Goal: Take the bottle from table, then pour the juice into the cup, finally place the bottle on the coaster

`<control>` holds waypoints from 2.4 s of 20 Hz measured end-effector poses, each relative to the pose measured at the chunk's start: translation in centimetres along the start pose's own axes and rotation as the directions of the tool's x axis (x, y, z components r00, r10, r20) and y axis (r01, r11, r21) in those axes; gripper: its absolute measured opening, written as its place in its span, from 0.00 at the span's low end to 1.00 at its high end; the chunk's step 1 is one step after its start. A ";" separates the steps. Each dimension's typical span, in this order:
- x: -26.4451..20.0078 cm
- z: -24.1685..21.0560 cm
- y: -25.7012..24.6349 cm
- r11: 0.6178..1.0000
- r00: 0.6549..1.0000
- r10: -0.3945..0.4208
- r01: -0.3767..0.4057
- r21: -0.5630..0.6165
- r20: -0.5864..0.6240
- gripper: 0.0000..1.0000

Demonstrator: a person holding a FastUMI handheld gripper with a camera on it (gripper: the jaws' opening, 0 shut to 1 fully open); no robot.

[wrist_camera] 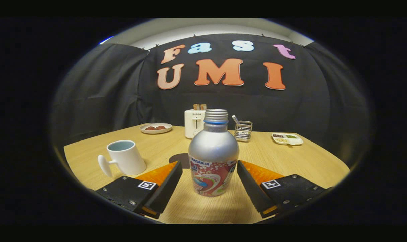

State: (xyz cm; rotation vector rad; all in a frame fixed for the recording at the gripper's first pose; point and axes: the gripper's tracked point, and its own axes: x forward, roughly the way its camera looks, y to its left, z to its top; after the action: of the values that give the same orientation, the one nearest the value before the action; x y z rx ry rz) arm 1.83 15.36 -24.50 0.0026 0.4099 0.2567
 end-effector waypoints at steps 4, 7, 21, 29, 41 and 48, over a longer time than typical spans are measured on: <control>1.0 -0.9 -0.3 1.000 0.999 -0.021 0.021 -0.006 -0.027 0.95; 1.4 -0.8 -0.4 0.999 0.999 -0.029 0.029 0.018 -0.030 0.81; 0.9 2.4 0.8 0.946 0.996 -0.092 0.087 -0.312 -0.001 0.79; 1.4 4.1 3.1 0.759 0.988 -0.143 0.149 -0.634 0.061 0.78; 3.6 4.2 5.1 0.490 0.981 -0.171 0.167 -0.855 0.093 0.78; 3.7 4.9 5.3 0.302 0.972 -0.183 0.196 -0.933 0.145 0.77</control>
State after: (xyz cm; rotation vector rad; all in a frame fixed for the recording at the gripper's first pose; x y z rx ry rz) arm 5.73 21.61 -21.22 -1.2528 0.1815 0.2272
